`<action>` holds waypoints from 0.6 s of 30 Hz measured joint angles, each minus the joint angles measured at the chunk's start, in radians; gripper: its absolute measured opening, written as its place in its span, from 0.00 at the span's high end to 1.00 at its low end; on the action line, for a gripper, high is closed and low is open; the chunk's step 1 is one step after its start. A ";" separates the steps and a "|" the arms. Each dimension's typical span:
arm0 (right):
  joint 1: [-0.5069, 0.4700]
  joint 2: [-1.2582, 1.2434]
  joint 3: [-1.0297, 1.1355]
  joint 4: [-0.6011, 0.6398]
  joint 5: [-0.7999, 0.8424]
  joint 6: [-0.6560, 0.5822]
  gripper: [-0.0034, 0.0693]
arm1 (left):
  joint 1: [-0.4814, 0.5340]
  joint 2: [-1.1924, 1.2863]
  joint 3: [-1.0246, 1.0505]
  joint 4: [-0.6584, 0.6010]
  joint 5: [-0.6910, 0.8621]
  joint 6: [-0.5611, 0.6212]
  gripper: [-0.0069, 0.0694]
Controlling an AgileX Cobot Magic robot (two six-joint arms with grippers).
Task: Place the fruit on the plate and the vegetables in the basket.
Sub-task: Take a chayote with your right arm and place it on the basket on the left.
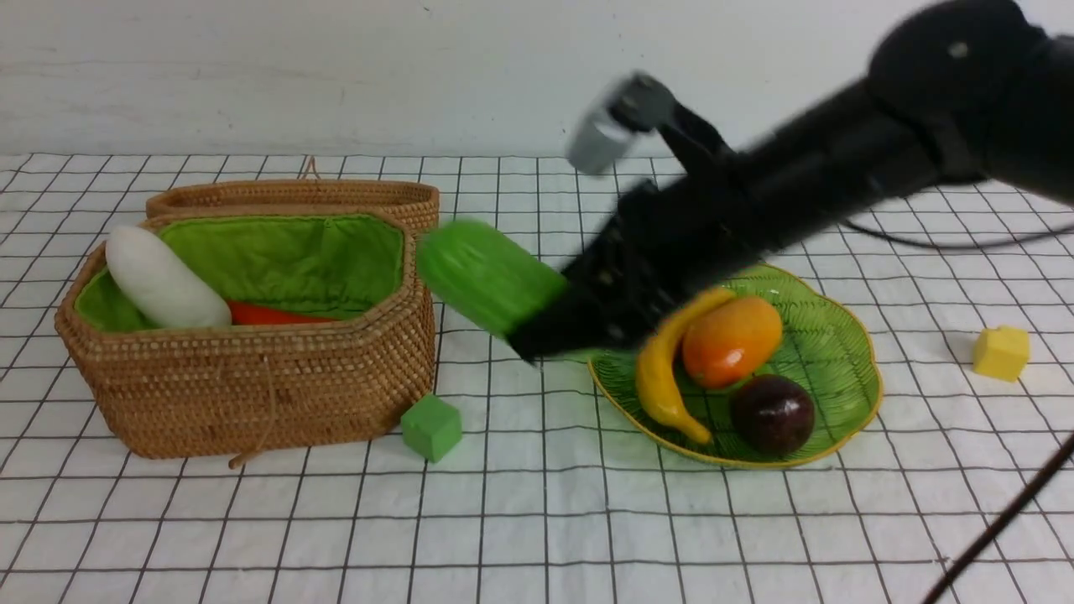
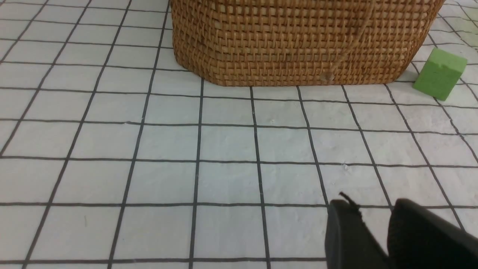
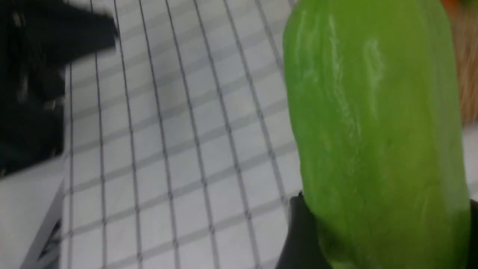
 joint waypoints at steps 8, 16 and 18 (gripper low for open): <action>0.210 0.356 -0.408 0.035 -0.490 0.106 0.32 | 0.000 0.000 0.000 0.000 0.000 0.000 0.67; 0.233 0.600 -0.575 0.038 -0.564 0.285 0.32 | 0.000 0.000 0.000 0.000 0.000 0.000 0.67; 0.233 0.608 -0.578 0.037 -0.559 0.294 0.28 | 0.000 0.000 0.000 0.000 0.000 0.000 0.66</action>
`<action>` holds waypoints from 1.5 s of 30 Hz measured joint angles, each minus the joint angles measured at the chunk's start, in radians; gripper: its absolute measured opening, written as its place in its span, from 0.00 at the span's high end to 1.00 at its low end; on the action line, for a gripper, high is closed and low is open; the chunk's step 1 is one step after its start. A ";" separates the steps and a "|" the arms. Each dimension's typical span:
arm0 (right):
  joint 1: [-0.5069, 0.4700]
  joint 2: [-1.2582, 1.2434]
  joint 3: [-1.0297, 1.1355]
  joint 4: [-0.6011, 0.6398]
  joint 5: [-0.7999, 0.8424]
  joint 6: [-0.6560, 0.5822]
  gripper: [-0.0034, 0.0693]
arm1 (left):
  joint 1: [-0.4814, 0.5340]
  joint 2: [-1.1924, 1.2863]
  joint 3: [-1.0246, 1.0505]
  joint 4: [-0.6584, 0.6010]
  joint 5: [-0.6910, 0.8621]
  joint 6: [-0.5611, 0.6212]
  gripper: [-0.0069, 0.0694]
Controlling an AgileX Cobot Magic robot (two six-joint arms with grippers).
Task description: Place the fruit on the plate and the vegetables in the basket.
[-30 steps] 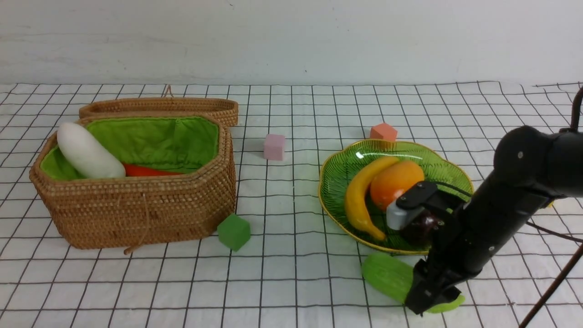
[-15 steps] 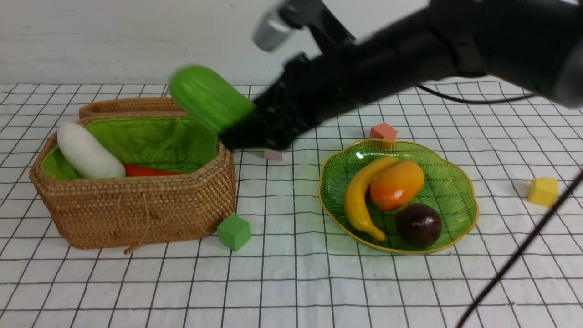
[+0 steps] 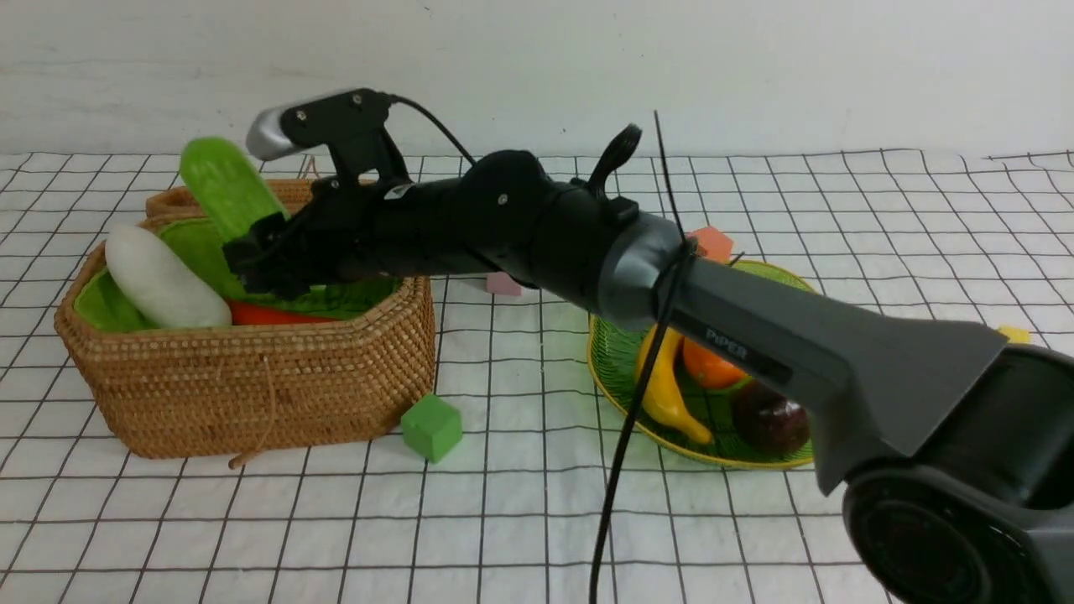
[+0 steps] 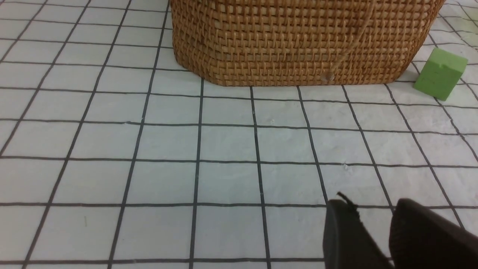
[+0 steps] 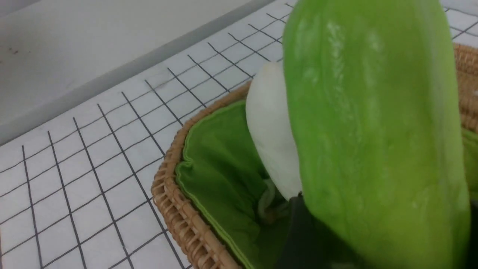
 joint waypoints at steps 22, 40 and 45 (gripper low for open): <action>-0.296 -0.740 -0.015 -0.635 0.870 0.555 0.64 | 0.000 0.000 0.000 0.000 0.000 0.000 0.64; -0.349 -1.080 0.253 -0.908 0.892 0.928 0.96 | 0.000 0.000 0.000 0.000 0.000 0.000 0.62; -0.388 -1.109 0.291 -0.935 0.892 0.844 0.96 | 0.000 0.000 0.000 0.000 0.000 0.000 0.62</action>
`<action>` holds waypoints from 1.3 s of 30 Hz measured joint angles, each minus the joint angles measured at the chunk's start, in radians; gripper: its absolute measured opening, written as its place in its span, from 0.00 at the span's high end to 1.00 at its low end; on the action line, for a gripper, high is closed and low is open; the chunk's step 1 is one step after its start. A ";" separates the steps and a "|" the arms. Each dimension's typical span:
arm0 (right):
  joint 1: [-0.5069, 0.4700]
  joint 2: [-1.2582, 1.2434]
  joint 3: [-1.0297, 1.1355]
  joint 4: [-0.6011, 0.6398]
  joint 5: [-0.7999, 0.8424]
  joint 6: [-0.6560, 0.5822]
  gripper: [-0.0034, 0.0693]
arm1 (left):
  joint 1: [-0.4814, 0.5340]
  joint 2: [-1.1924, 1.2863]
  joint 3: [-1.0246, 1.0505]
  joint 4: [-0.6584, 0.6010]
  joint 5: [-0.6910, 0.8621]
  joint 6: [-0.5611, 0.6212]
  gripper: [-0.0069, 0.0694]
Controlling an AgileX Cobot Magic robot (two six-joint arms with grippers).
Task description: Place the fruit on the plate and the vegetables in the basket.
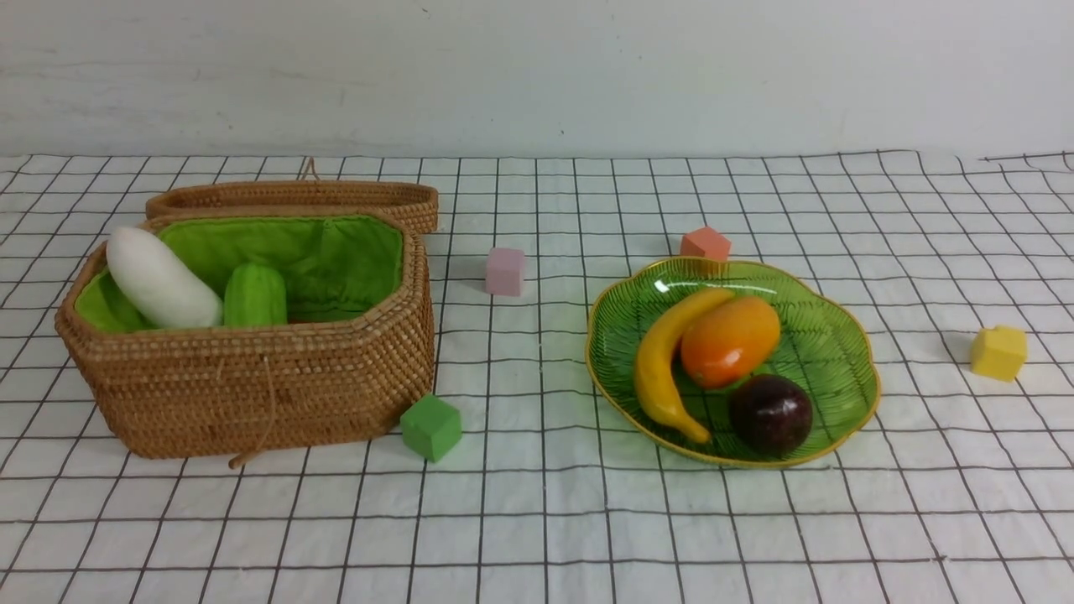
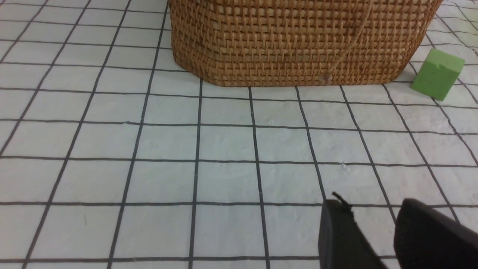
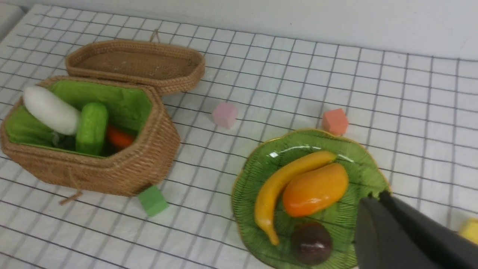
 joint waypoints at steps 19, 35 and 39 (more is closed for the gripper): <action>-0.348 -1.214 1.682 -0.197 -0.677 0.115 0.95 | 0.000 0.000 0.000 0.000 0.000 0.000 0.60; -0.386 -1.290 1.890 -0.197 -0.805 0.120 0.93 | 0.000 0.000 0.000 0.000 0.000 0.000 0.60; -0.386 -1.290 1.892 -0.197 -0.808 0.120 0.93 | 0.000 0.000 0.000 0.000 0.000 0.000 0.60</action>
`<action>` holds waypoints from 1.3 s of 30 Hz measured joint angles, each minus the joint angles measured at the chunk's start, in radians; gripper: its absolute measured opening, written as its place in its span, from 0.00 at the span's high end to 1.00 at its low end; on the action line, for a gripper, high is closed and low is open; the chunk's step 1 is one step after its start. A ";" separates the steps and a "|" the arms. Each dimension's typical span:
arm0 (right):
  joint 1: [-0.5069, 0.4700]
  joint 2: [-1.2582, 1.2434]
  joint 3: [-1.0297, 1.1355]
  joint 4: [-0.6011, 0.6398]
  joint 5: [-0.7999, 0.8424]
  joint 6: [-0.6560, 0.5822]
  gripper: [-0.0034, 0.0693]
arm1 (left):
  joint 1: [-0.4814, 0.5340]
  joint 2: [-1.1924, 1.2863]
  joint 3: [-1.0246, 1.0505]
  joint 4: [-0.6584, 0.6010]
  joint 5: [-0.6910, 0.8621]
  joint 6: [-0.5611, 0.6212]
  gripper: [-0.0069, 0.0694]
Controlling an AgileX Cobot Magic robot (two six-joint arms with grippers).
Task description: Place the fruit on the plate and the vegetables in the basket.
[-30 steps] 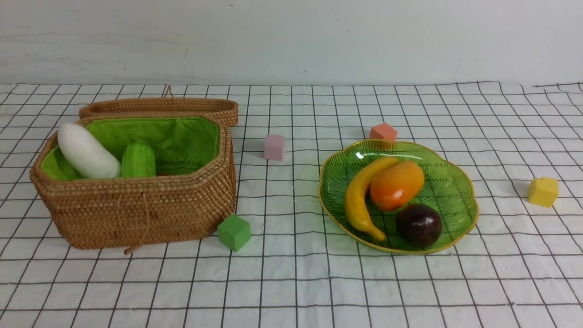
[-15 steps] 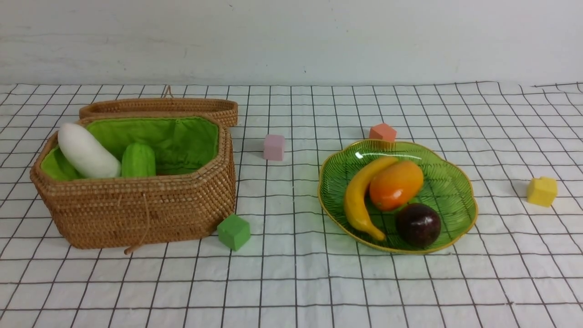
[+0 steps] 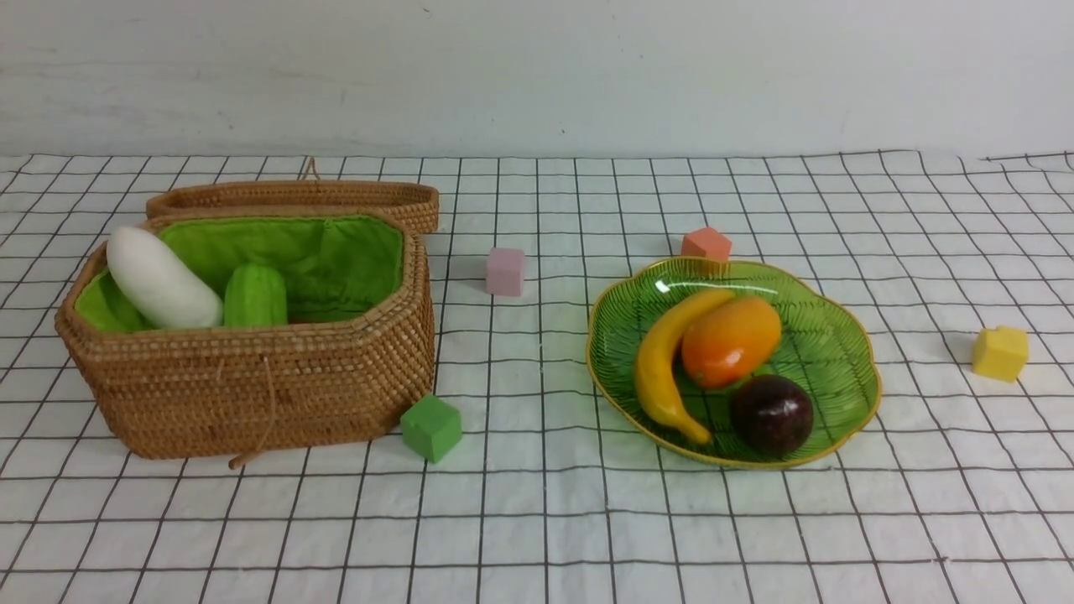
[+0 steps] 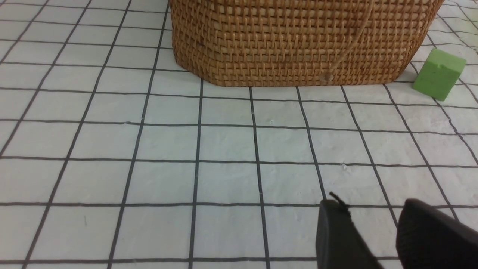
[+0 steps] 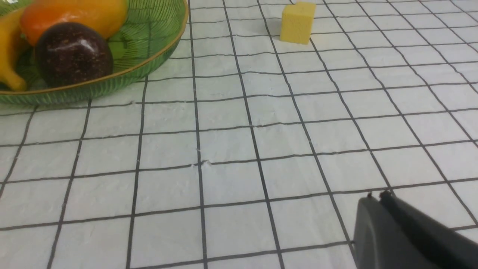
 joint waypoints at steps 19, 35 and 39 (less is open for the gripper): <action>-0.001 0.000 0.000 0.000 0.000 0.001 0.90 | 0.007 0.000 0.000 0.000 -0.008 0.000 0.60; -0.001 0.000 0.000 0.000 0.000 0.001 0.90 | 0.007 0.000 0.001 0.000 -0.015 0.000 0.60; -0.001 0.000 0.000 0.000 0.000 0.001 0.89 | 0.007 0.000 0.001 0.000 -0.015 0.000 0.60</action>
